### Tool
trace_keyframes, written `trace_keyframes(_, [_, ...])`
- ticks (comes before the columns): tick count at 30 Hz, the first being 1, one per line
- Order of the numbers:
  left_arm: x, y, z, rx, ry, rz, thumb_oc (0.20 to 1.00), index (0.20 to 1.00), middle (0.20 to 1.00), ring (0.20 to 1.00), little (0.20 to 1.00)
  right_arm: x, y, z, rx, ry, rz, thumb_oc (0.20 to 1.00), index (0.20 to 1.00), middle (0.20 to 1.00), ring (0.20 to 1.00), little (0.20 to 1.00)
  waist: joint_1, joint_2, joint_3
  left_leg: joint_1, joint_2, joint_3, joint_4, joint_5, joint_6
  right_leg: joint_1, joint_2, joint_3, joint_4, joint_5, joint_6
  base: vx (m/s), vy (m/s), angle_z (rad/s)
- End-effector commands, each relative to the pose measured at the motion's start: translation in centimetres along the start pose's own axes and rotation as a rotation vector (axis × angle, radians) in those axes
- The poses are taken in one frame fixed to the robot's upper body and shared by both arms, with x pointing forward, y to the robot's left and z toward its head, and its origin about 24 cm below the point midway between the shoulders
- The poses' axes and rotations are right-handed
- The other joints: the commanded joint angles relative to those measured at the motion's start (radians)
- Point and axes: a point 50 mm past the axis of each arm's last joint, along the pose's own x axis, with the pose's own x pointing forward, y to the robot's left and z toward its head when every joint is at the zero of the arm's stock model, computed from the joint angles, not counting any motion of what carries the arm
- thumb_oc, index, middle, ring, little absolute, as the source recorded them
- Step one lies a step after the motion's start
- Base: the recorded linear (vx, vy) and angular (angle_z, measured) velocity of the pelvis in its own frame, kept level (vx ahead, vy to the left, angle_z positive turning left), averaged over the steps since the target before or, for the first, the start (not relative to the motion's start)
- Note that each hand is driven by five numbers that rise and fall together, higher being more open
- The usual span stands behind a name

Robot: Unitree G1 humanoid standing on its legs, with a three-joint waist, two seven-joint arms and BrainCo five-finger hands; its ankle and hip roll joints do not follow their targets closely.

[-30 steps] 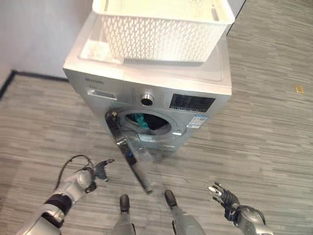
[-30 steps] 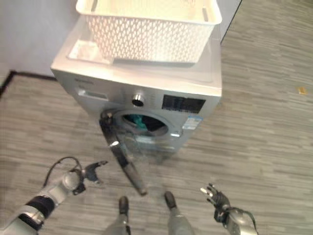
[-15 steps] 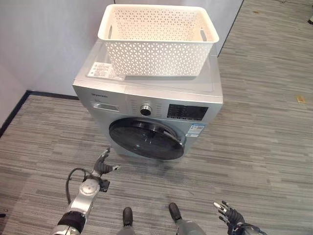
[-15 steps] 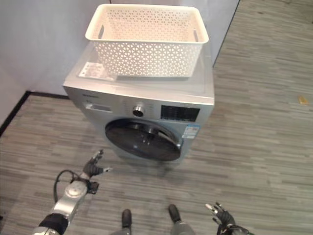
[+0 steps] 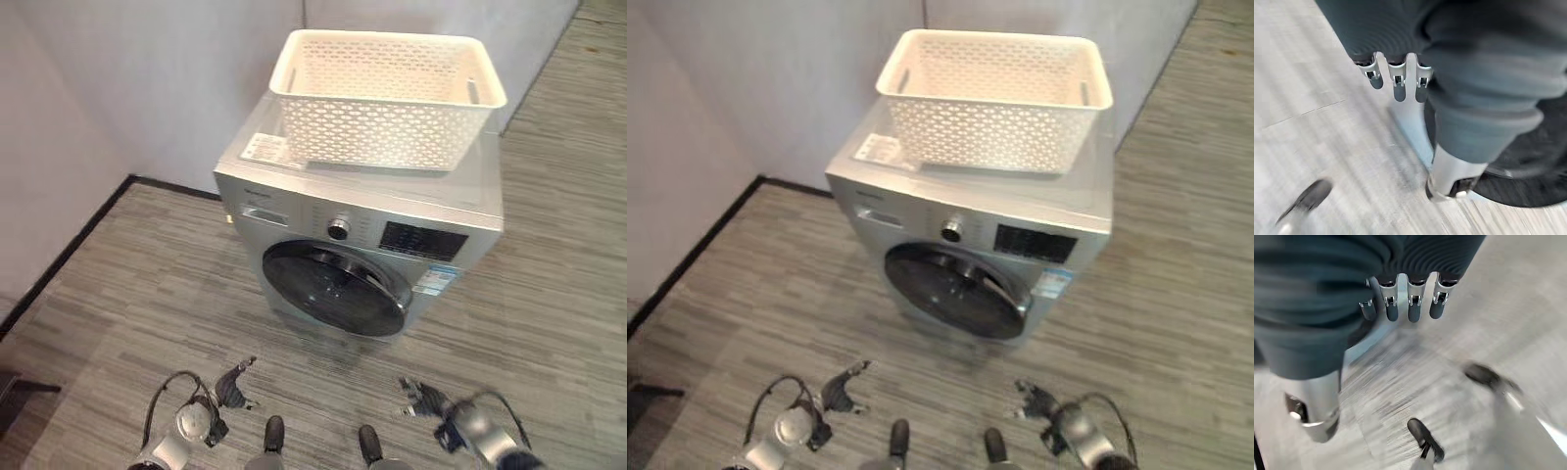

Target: Grab the laundry basket,head to the washer,open it,put in the laundry and shut it.

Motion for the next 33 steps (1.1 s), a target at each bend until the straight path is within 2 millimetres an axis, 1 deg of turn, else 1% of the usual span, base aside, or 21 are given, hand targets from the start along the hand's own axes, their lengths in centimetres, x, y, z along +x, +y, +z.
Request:
trace_keyframes(1, [-0.1,1.4,1.1,0.004,-0.070,0.019,1.000,1.000,1.000,1.000,1.000,0.9,-2.8,3.8,-0.028,-0.050,-0.122,1.000,1.000,1.000,1.000,1.000,0.092,-0.029,0.052,-0.070,-0.043,-0.048,0.036,-0.063,0.043,-0.002,-0.082,-0.070,0.030,-0.085,0.048,-0.13,-0.021,0.51])
trace_keyframes(2, [-0.4,1.4,1.2,-0.020,-0.085,0.016,1.000,1.000,1.000,1.000,1.000,1.1,-3.9,5.1,-0.042,-0.046,-0.162,1.000,1.000,1.000,1.000,1.000,0.123,-0.021,0.064,-0.088,-0.050,-0.061,0.039,-0.057,0.042,-0.007,-0.082,-0.080,0.028,-0.082,0.048,-0.10,-0.002,0.48])
trace_keyframes(4, [-0.6,1.7,1.5,-0.049,-0.105,0.015,1.000,1.000,1.000,1.000,1.000,1.0,-6.3,6.8,-0.044,-0.039,-0.243,1.000,1.000,1.000,1.000,1.000,0.162,-0.007,0.087,-0.117,-0.063,-0.082,0.044,-0.046,0.039,-0.017,-0.080,-0.096,0.027,-0.079,0.048,-0.15,-0.009,0.45])
trace_keyframes(5, [-0.6,2.1,2.3,-0.058,-0.139,0.020,1.000,1.000,1.000,1.000,1.000,0.2,-9.3,7.6,-0.022,-0.022,-0.349,1.000,1.000,1.000,1.000,1.000,0.199,0.009,0.110,-0.146,-0.074,-0.108,0.044,-0.030,0.032,-0.029,-0.078,-0.115,0.024,-0.076,0.046,-0.14,-0.020,0.38])
trace_keyframes(7, [-0.7,2.4,3.0,-0.073,-0.174,0.031,1.000,1.000,1.000,1.000,1.000,-1.1,-12.6,7.3,0.038,0.013,-0.456,1.000,1.000,1.000,1.000,1.000,0.226,0.025,0.126,-0.168,-0.083,-0.128,0.035,-0.014,0.028,-0.038,-0.077,-0.135,0.017,-0.074,0.044,-0.07,-0.012,0.57])
trace_keyframes(8, [-0.7,2.4,3.0,-0.073,-0.175,0.031,1.000,1.000,1.000,1.000,1.000,-1.1,-12.7,7.3,0.039,0.013,-0.457,1.000,1.000,1.000,1.000,1.000,0.225,0.026,0.126,-0.168,-0.083,-0.130,0.035,-0.014,0.028,-0.038,-0.077,-0.136,0.017,-0.074,0.044,-0.03,-0.002,0.71])
trace_keyframes(9, [-0.8,2.6,3.3,-0.086,-0.188,0.039,1.000,1.000,1.000,1.000,1.000,-2.2,-14.8,6.7,0.124,0.028,-0.540,1.000,1.000,1.000,1.000,1.000,0.238,0.036,0.135,-0.182,-0.088,-0.138,0.031,-0.002,0.024,-0.044,-0.077,-0.144,0.013,-0.072,0.043,-0.04,0.004,0.46])
trace_keyframes(10, [-0.8,2.9,4.0,-0.104,-0.217,0.048,1.000,1.000,1.000,1.000,1.000,-4.4,-18.0,5.0,0.265,0.059,-0.660,1.000,1.000,1.000,1.000,1.000,0.250,0.051,0.141,-0.201,-0.096,-0.149,0.022,0.008,0.022,-0.059,-0.078,-0.150,0.009,-0.070,0.042,-0.03,0.010,0.35])
trace_keyframes(11, [-0.9,3.0,4.1,-0.122,-0.226,0.055,1.000,1.000,1.000,1.000,1.000,-5.5,-19.3,3.9,0.338,0.078,-0.717,1.000,1.000,1.000,1.000,1.000,0.255,0.057,0.142,-0.208,-0.100,-0.154,0.018,0.012,0.021,-0.066,-0.078,-0.149,0.009,-0.071,0.041,-0.01,0.011,0.21])
trace_keyframes(12, [-0.9,3.0,4.1,-0.122,-0.226,0.055,1.000,1.000,1.000,1.000,1.000,-5.5,-19.3,3.9,0.338,0.078,-0.717,1.000,1.000,1.000,1.000,1.000,0.255,0.057,0.142,-0.208,-0.100,-0.154,0.018,0.012,0.021,-0.067,-0.078,-0.149,0.009,-0.071,0.041,0.02,0.023,0.22])
trace_keyframes(14, [-1.0,3.3,4.3,-0.153,-0.237,0.073,1.000,1.000,1.000,1.000,1.000,-8.4,-22.2,1.7,0.487,0.100,-0.858,1.000,1.000,1.000,1.000,1.000,0.257,0.071,0.145,-0.220,-0.109,-0.157,0.012,0.018,0.021,-0.078,-0.081,-0.145,0.009,-0.072,0.042,0.02,0.040,0.11])
trace_keyframes(17, [-1.1,3.7,4.4,-0.191,-0.241,0.095,1.000,1.000,1.000,1.000,1.000,-13.2,-25.5,-1.3,0.601,0.161,-1.038,1.000,1.000,1.000,1.000,1.000,0.262,0.091,0.148,-0.242,-0.123,-0.167,0.006,0.030,0.023,-0.107,-0.088,-0.134,0.009,-0.070,0.045,0.00,0.044,0.04])
trace_keyframes(19, [-1.0,3.8,4.5,-0.246,-0.244,0.110,1.000,1.000,1.000,1.000,1.000,-15.9,-26.9,-2.8,0.712,0.155,-1.122,1.000,1.000,1.000,1.000,1.000,0.255,0.095,0.146,-0.264,-0.135,-0.167,0.006,0.033,0.020,-0.130,-0.096,-0.131,0.009,-0.065,0.048,-0.01,0.020,0.02])
trace_keyframes(21, [-1.0,4.1,4.7,-0.271,-0.256,0.124,1.000,1.000,1.000,1.000,1.000,-18.2,-28.0,-3.7,0.787,0.134,-1.196,1.000,1.000,1.000,1.000,1.000,0.246,0.094,0.145,-0.278,-0.139,-0.165,0.006,0.037,0.019,-0.150,-0.099,-0.123,0.009,-0.061,0.050,0.00,0.031,0.03])
trace_keyframes(23, [-0.8,4.3,4.7,-0.284,-0.256,0.142,1.000,1.000,1.000,1.000,1.000,-19.2,-28.6,-3.8,0.830,0.093,-1.235,1.000,1.000,1.000,1.000,1.000,0.228,0.086,0.148,-0.284,-0.139,-0.161,0.006,0.037,0.018,-0.165,-0.097,-0.109,0.009,-0.058,0.053,0.00,0.000,0.00])
trace_keyframes(25, [-0.5,4.5,5.3,-0.300,-0.279,0.158,1.000,1.000,1.000,1.000,1.000,-18.8,-28.5,-3.6,0.824,0.067,-1.220,1.000,1.000,1.000,1.000,1.000,0.218,0.076,0.151,-0.287,-0.135,-0.152,0.006,0.037,0.017,-0.177,-0.093,-0.096,0.009,-0.058,0.054,0.00,-0.008,-0.15])
trace_keyframes(27, [-0.5,4.9,5.8,-0.333,-0.315,0.197,1.000,1.000,1.000,1.000,1.000,-17.3,-27.7,-3.5,0.761,0.076,-1.165,1.000,1.000,1.000,1.000,1.000,0.210,0.060,0.150,-0.283,-0.127,-0.139,0.006,0.035,0.016,-0.176,-0.088,-0.090,0.009,-0.058,0.053,0.01,-0.049,-0.27])
trace_keyframes(28, [-0.5,5.0,5.7,-0.378,-0.323,0.219,1.000,1.000,1.000,1.000,1.000,-16.0,-26.8,-3.4,0.728,0.087,-1.127,1.000,1.000,1.000,1.000,1.000,0.203,0.052,0.150,-0.277,-0.124,-0.135,0.006,0.033,0.015,-0.172,-0.085,-0.087,0.009,-0.058,0.051,0.01,-0.058,-0.22])
trace_keyframes(29, [-0.6,5.1,5.3,-0.420,-0.316,0.247,1.000,1.000,1.000,1.000,1.000,-14.3,-25.7,-3.1,0.686,0.090,-1.085,1.000,1.000,1.000,1.000,1.000,0.195,0.041,0.151,-0.267,-0.119,-0.131,0.006,0.030,0.015,-0.165,-0.081,-0.083,0.009,-0.059,0.050,0.01,-0.055,-0.17])
trace_keyframes(31, [-0.5,5.0,4.2,-0.492,-0.280,0.300,1.000,1.000,1.000,1.000,1.000,-10.9,-22.4,-3.6,0.622,0.131,-0.985,1.000,1.000,1.000,1.000,1.000,0.182,0.024,0.143,-0.245,-0.110,-0.124,0.006,0.022,0.018,-0.149,-0.074,-0.079,0.009,-0.062,0.048,0.03,-0.066,-0.19])
trace_keyframes(33, [-0.8,5.2,2.0,-0.572,-0.196,0.420,1.000,1.000,1.000,1.000,1.000,-7.2,-16.8,-5.3,0.592,0.201,-0.844,1.000,1.000,1.000,1.000,1.000,0.174,0.001,0.135,-0.209,-0.102,-0.118,0.006,0.007,0.022,-0.116,-0.072,-0.084,0.009,-0.069,0.045,0.05,-0.114,-0.14])
